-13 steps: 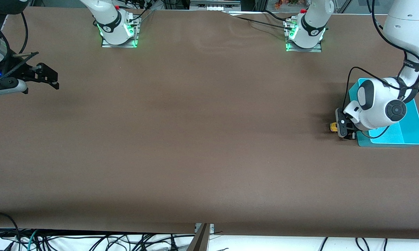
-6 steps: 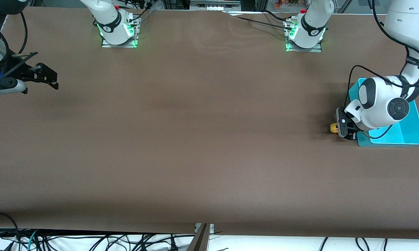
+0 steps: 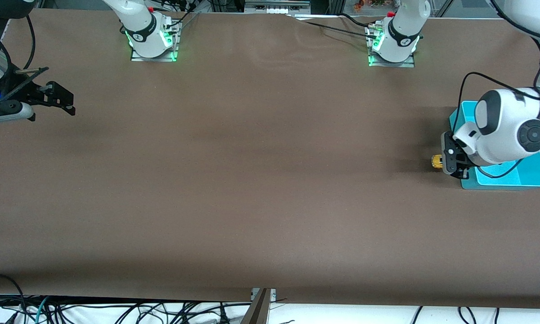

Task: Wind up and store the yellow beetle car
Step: 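Lift the car with the left gripper and carry it over the tray, then lower the car into the blue tray and open the left gripper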

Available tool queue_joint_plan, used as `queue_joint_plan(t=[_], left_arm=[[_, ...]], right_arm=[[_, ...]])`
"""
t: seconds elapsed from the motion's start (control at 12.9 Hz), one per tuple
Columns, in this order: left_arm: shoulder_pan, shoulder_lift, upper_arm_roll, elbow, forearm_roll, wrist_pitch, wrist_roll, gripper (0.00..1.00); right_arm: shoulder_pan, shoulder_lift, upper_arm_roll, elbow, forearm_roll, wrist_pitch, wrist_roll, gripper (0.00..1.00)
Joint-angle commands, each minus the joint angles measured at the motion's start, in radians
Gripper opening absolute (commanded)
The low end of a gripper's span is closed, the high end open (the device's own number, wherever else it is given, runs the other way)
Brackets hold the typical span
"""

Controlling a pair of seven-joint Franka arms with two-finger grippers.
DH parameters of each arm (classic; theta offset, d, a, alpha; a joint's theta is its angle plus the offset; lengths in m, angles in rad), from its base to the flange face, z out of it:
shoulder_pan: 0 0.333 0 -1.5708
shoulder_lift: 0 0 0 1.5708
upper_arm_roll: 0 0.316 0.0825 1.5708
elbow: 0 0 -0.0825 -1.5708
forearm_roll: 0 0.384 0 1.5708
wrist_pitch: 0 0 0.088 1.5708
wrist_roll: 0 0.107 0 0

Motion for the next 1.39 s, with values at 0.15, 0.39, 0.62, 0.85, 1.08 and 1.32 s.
queue_joint_plan(t=[0.15, 0.39, 0.62, 0.85, 1.08, 1.32], left_arm=[[0.063, 0.002, 0.043, 0.128, 0.018, -0.149, -0.028, 0.22], [0.153, 0.031, 0.066, 0.144, 0.021, -0.145, 0.073, 0.21], [0.239, 0.049, 0.064, 0.124, 0.08, -0.099, 0.147, 0.18], [0.287, 0.078, 0.064, 0.029, 0.108, 0.077, 0.218, 0.18], [0.313, 0.091, 0.064, -0.05, 0.111, 0.203, 0.218, 0.19], [0.328, 0.132, 0.064, -0.056, 0.111, 0.253, 0.218, 0.21]], right_arm=[[-0.001, 0.01, 0.0, 0.027, -0.009, -0.024, 0.013, 0.99], [-0.001, 0.01, 0.0, 0.027, -0.009, -0.024, 0.013, 0.99], [-0.001, 0.01, 0.0, 0.029, -0.008, -0.024, 0.013, 0.99], [-0.001, 0.01, 0.0, 0.027, -0.008, -0.024, 0.013, 0.99], [-0.001, 0.01, 0.0, 0.029, -0.008, -0.024, 0.013, 0.99], [-0.001, 0.01, 0.0, 0.027, -0.009, -0.024, 0.013, 0.99]])
